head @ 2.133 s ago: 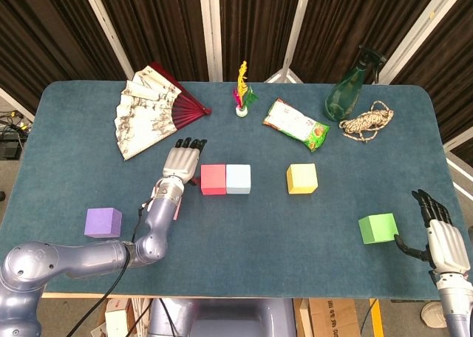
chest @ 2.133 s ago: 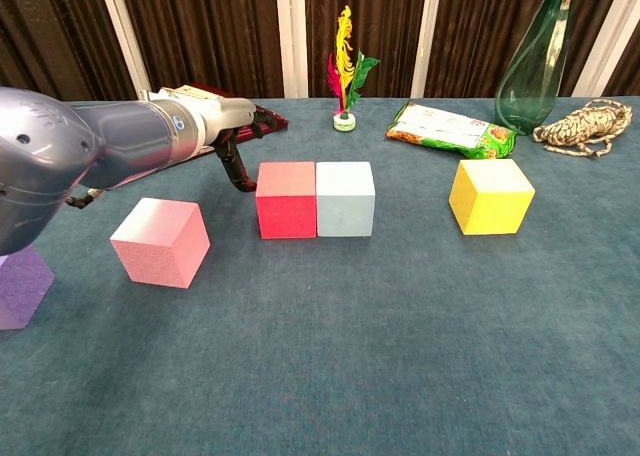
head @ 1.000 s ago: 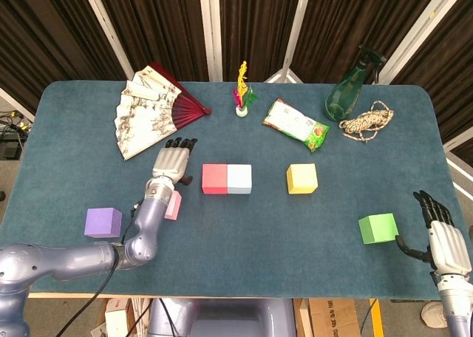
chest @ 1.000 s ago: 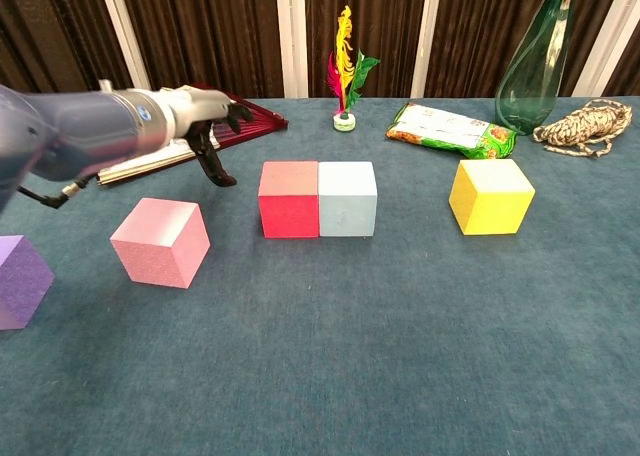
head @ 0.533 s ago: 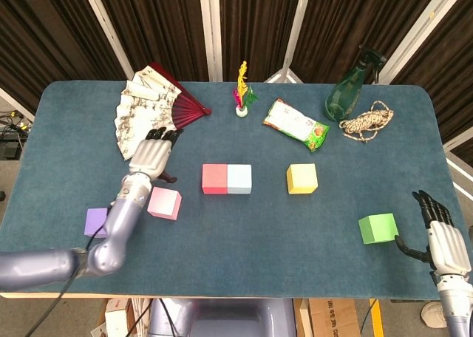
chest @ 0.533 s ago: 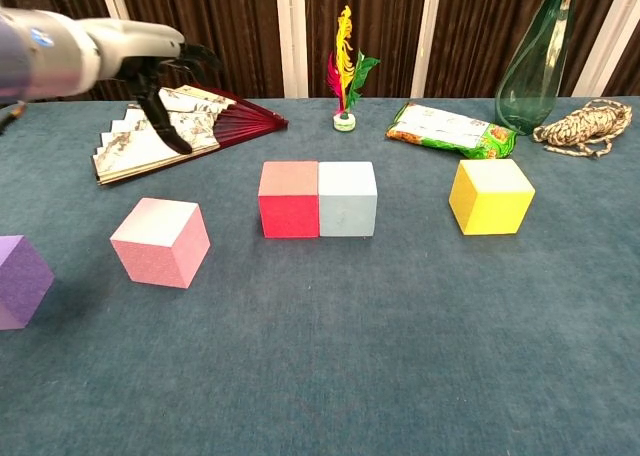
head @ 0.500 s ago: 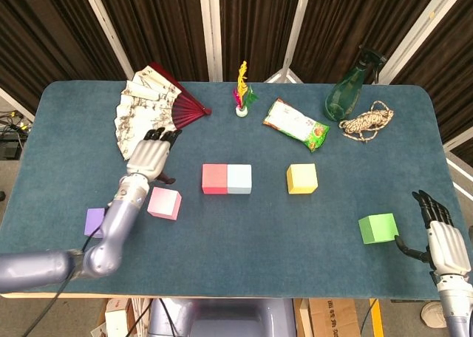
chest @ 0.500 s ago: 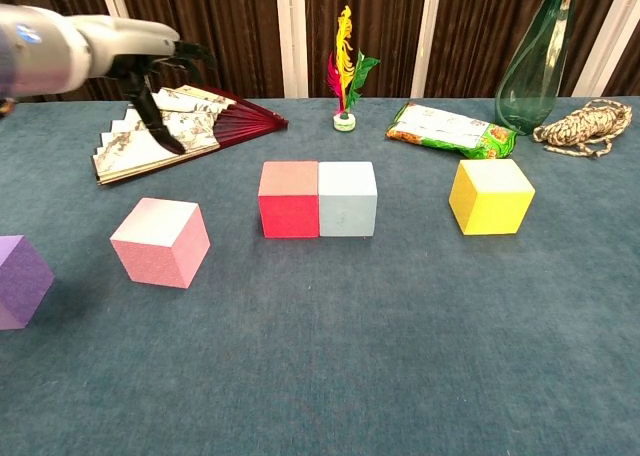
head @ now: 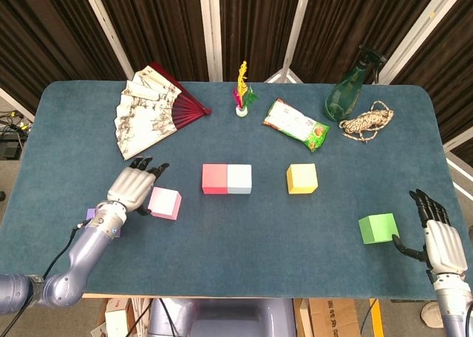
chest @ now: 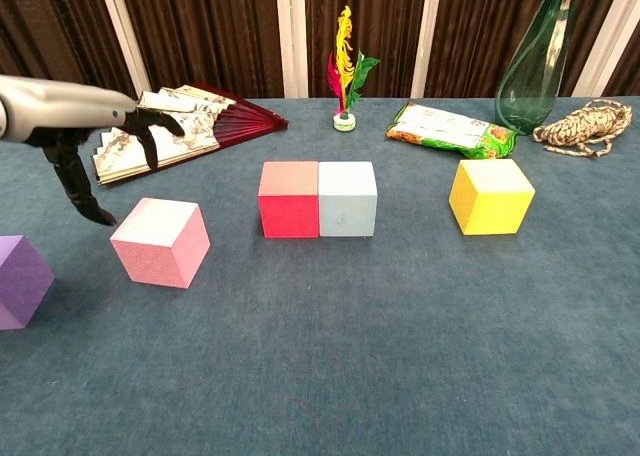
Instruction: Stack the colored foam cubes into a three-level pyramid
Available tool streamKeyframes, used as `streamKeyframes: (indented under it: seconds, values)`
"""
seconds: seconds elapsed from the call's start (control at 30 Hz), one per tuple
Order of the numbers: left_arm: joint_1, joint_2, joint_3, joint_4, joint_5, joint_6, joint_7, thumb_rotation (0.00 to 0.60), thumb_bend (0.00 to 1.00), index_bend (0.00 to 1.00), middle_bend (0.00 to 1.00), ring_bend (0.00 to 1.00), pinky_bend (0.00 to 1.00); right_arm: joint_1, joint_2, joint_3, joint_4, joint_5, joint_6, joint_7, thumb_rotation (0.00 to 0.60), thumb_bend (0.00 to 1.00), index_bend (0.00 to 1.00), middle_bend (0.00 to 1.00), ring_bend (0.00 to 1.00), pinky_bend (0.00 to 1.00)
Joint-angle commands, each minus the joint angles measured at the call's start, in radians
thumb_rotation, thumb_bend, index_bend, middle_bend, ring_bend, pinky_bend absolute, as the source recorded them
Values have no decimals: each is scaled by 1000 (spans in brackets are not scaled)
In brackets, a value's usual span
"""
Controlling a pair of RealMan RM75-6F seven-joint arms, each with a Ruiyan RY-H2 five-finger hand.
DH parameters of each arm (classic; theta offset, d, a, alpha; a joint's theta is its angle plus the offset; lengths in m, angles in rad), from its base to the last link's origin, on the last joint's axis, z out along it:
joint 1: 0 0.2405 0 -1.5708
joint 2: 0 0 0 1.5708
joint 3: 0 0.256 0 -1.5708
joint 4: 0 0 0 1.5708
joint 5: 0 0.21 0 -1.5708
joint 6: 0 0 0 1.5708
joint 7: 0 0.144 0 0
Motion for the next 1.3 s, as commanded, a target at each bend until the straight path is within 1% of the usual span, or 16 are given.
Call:
streamKeyframes:
  seconds: [0.03,0.27,0.37,0.67,0.83,1.03,1.17,1.3]
  values:
    - [8,-26,21,15,37,-2,-5,600,132,0,245,0,35,0,-1,1,0,3,1,-1,600,324,0,0,0,0]
    - [16,-69,48,53,115,14,3,600,128,0,214,0,34,-2,1,3,3,6,2,4,600,324,0,0,0,0]
    - [19,-88,68,83,158,22,20,600,118,0,212,0,34,-3,3,3,6,7,2,9,600,324,0,0,0,0]
    - [30,-131,73,143,180,17,9,600,118,0,229,0,35,-5,5,2,8,2,3,15,600,325,0,0,0,0]
    - [37,-163,65,179,184,19,-6,600,128,0,281,12,42,-5,4,2,7,1,3,13,600,325,0,0,0,0]
    - [49,-195,57,213,185,24,-24,600,218,0,413,56,62,-5,4,2,7,2,4,11,600,324,0,0,0,0]
    - [62,-199,44,220,198,38,-48,600,243,0,427,59,63,-6,5,2,6,4,3,12,600,324,0,0,0,0]
    - [65,-182,15,208,202,54,-68,600,243,0,429,59,62,-6,4,3,6,4,3,11,600,325,0,0,0,0]
